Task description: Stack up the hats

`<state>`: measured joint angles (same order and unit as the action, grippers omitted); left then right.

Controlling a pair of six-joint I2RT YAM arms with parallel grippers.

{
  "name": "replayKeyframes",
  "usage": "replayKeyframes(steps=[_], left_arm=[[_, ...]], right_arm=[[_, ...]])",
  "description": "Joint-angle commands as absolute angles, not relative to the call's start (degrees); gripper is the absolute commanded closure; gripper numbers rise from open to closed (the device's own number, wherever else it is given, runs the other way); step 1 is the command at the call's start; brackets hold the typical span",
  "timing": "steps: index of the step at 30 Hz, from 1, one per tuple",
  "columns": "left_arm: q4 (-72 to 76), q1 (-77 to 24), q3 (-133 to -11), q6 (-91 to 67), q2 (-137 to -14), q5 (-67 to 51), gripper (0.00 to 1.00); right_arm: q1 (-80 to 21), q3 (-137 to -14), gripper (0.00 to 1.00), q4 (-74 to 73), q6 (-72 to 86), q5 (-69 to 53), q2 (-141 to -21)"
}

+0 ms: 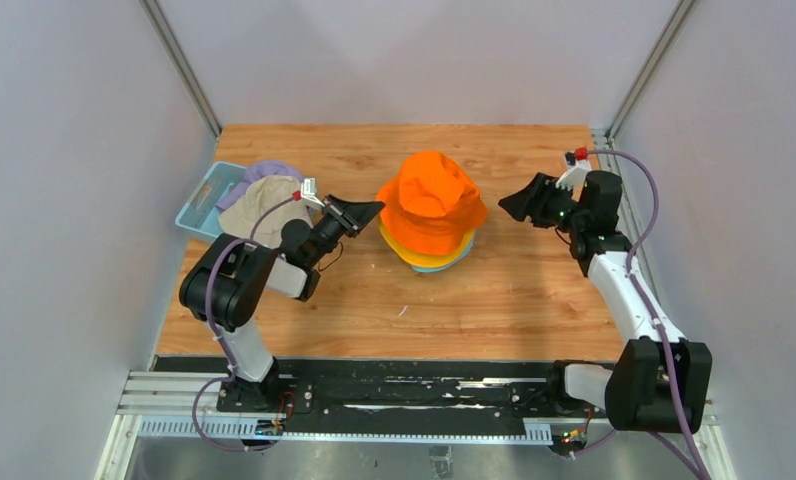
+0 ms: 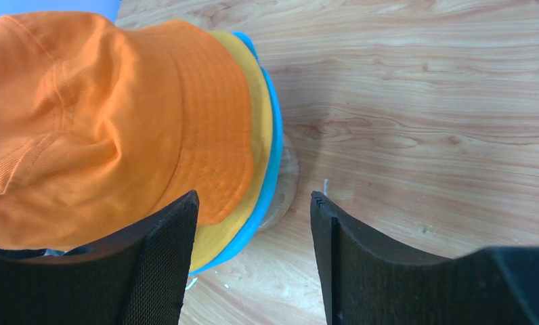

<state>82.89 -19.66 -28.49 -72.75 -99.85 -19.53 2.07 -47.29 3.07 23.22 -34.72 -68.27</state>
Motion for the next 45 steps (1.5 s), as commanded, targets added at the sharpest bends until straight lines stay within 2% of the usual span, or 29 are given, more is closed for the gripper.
replayKeyframes(steps=[1, 13, 40, 45], left_arm=[[85.07, -19.25, -28.49, -72.69, -101.66, -21.50, 1.00], [84.63, -19.24, -28.52, -72.54, -102.24, -21.97, 1.00], [83.10, -19.25, -29.28, -72.07, -102.22, -21.79, 1.00], [83.09, -19.25, -29.40, -72.07, -102.30, -21.80, 1.00]], right_arm=[[3.16, -45.78, 0.39, 8.15, 26.06, -39.76, -68.88], [2.99, -39.87, 0.40, 18.97, 32.97, -48.19, -71.17], [-0.12, -35.39, 0.42, 41.79, 45.82, -56.07, -81.63], [-0.57, -34.90, 0.43, 49.67, 50.72, -57.51, -84.67]])
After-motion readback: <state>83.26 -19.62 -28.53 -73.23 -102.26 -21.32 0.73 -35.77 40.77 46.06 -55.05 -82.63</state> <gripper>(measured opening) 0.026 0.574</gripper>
